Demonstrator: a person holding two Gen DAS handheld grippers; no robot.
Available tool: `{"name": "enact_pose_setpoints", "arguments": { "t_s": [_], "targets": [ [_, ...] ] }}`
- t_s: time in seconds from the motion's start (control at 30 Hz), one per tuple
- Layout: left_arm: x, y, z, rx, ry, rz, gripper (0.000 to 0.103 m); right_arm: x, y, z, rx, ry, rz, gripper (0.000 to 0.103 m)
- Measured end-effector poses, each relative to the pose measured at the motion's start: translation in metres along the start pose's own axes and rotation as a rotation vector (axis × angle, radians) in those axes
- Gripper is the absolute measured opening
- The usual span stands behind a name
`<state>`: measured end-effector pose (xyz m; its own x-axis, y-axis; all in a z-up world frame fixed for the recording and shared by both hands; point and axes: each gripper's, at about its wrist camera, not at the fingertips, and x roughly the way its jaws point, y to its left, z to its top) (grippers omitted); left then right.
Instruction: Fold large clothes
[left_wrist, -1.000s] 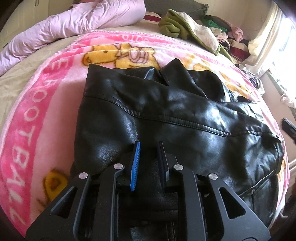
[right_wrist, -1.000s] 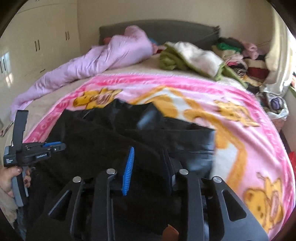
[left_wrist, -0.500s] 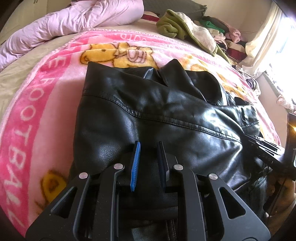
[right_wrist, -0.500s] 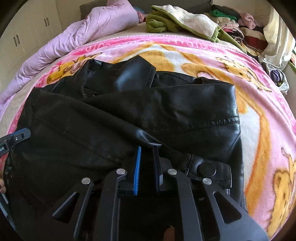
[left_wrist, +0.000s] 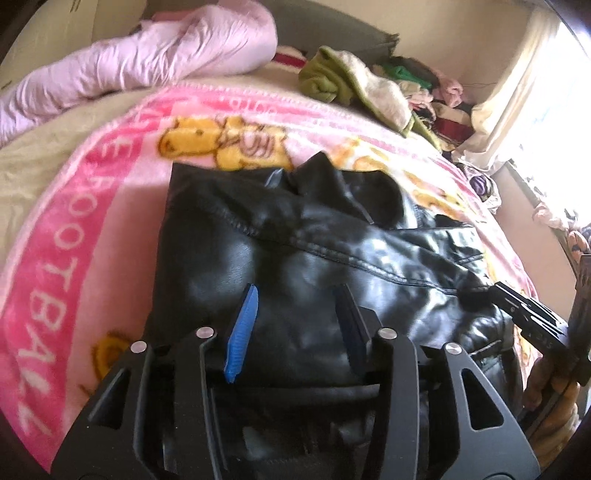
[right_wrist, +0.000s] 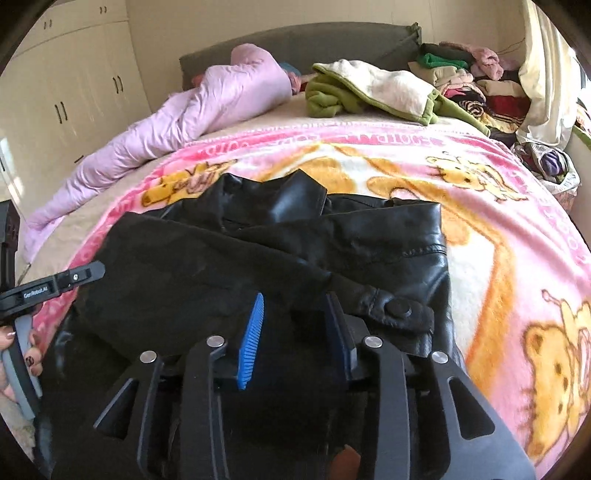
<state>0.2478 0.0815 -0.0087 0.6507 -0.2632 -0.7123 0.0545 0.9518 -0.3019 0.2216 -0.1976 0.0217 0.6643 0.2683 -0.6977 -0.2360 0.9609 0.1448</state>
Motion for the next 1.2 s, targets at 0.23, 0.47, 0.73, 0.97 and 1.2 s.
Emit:
{"name": "enact_pose_setpoints", "arguments": {
  "t_s": [0.23,0.47,0.73,0.97,1.2],
  "targets": [
    [-0.012,-0.008,-0.009,0.024,-0.009,-0.004,0.049,-0.024,0.004,-0.012,-0.016,-0.011,0.005,0.036],
    [-0.006,-0.007,-0.033,0.045,0.045,0.025,0.049,-0.029,0.02,-0.02,-0.052,-0.009,0.037,0.041],
    [0.008,-0.006,-0.048,0.083,0.067,0.065,0.049,-0.011,0.023,-0.029,-0.077,0.059,-0.009,0.048],
    [0.013,-0.003,-0.052,0.08,0.072,0.049,0.049,0.017,0.001,-0.048,-0.016,0.145,-0.004,0.048],
    [0.007,-0.002,-0.052,0.059,0.058,0.035,0.049,0.0,-0.002,-0.045,0.036,0.096,0.028,0.05]
  ]
}}
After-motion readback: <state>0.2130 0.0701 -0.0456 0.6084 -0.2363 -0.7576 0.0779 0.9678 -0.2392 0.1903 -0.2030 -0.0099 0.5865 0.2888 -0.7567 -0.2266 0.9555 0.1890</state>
